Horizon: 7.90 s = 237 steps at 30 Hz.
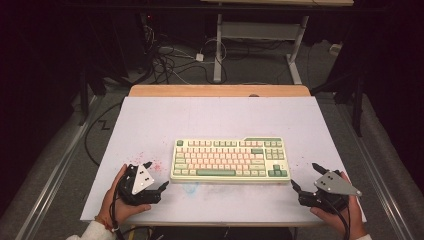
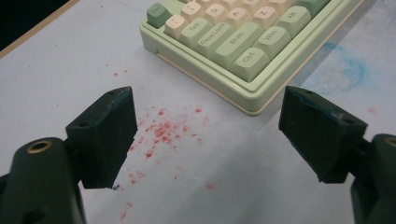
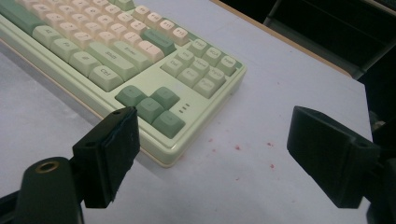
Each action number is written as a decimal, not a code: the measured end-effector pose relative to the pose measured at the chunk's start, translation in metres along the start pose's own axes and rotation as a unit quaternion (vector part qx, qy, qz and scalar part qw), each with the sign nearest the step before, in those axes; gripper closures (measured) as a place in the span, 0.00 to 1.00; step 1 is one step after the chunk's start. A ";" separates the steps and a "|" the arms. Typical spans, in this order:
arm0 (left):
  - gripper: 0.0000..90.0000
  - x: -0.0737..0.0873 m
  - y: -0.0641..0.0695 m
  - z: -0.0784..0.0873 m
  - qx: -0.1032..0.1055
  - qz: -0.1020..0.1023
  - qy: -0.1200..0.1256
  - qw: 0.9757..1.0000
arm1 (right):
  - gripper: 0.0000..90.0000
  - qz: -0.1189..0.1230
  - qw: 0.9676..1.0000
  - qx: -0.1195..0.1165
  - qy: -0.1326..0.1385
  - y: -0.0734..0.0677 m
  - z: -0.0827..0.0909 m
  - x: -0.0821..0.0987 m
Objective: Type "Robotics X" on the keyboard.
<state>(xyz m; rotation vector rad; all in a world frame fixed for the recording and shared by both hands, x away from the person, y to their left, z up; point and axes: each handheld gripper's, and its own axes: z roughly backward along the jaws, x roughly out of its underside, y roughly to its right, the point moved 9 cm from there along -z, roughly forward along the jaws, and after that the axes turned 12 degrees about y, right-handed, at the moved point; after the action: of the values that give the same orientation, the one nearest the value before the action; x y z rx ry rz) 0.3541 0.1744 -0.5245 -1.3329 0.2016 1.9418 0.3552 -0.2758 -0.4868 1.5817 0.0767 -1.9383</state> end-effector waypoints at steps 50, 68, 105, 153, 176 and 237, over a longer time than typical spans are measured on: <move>0.20 0.003 0.004 0.002 0.003 -0.007 -0.009 1.000 | 1.00 -0.015 0.988 -0.150 -0.033 -0.053 -0.071 -0.047; 0.20 0.003 0.007 0.001 0.010 -0.007 -0.009 1.000 | 1.00 -0.005 0.983 -0.166 -0.071 -0.069 -0.095 -0.031; 0.75 -0.060 0.007 -0.023 0.062 0.043 0.011 0.997 | 1.00 -0.002 0.984 -0.158 -0.077 -0.071 -0.100 -0.023; 0.97 -0.085 0.034 -0.131 0.120 0.008 -0.076 0.990 | 1.00 0.006 0.985 -0.156 -0.075 -0.072 -0.099 -0.023; 0.47 -0.105 0.017 -0.083 0.059 -0.034 0.026 0.997 | 1.00 -0.005 0.988 -0.147 -0.045 -0.057 -0.083 -0.043; 0.20 -0.014 0.011 -0.011 0.014 -0.044 0.004 0.999 | 1.00 0.013 0.980 -0.184 -0.081 -0.107 -0.163 -0.064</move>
<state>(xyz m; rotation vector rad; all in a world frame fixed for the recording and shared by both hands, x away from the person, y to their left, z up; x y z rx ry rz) 0.3574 0.1543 -0.5205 -1.3101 0.1694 1.8541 0.4487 -0.0945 -0.5099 1.1755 0.3253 -1.8936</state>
